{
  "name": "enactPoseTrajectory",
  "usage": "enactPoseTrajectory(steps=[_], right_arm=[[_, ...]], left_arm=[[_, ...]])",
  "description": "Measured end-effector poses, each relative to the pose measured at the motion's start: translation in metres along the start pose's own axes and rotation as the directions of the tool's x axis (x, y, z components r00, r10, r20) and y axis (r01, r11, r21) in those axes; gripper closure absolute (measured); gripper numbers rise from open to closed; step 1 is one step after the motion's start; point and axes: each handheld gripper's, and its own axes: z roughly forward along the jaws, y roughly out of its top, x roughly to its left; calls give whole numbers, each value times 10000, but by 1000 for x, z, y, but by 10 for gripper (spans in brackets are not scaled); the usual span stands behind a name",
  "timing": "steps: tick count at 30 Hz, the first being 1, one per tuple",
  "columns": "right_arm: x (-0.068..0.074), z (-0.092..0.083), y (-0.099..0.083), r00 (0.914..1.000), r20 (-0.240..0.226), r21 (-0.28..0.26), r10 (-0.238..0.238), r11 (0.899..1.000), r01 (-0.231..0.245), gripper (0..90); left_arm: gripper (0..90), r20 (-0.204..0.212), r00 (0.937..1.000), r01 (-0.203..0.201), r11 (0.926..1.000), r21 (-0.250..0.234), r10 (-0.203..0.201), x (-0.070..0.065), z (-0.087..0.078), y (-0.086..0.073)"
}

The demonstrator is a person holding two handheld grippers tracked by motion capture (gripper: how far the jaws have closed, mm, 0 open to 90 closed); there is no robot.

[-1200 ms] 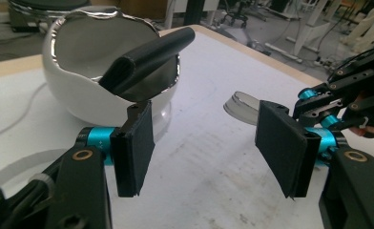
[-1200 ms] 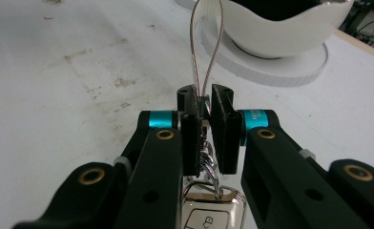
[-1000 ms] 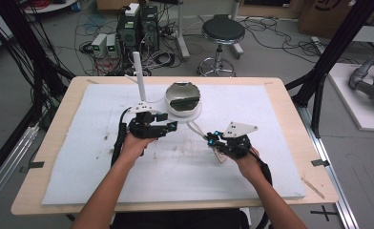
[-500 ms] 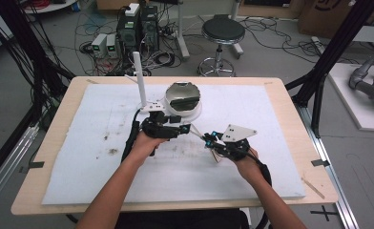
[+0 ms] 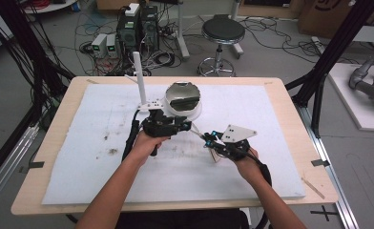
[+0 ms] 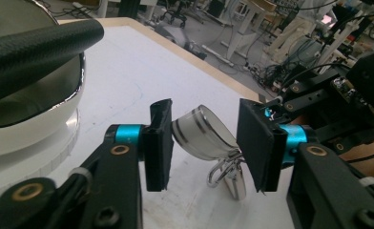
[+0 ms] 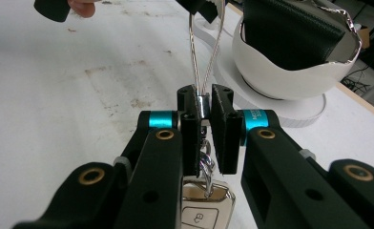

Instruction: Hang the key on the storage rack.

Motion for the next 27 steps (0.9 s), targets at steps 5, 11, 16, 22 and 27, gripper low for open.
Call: enactPoseTrajectory(steps=[5, 11, 16, 22, 27], right_arm=[[1, 0, 0, 9999, 14, 20, -137, 9999, 137, 838], [1, 1, 0, 9997, 34, 79, -237, 9997, 237, 900], [-3, -4, 1, 9999, 130, -269, 22, 9996, -18, 880], [-10, -7, -3, 9976, 262, -389, 645, 9972, -635, 606], [-18, -13, -6, 9905, 882, -294, 1051, 9943, -1029, 514]], left_arm=[[631, -39, 10000, 61, 10000, -23, -61, -1, 1, 0], [717, -74, 9996, -277, 9996, -106, 277, -5, -1, 3], [731, -329, 9977, -599, 9982, -32, 597, -8, -1, 4], [731, -522, 9944, -931, 9951, -317, 914, -12, -13, 16], [732, -901, 9852, -1503, 9878, -417, 1461, -18, -32, 35]])
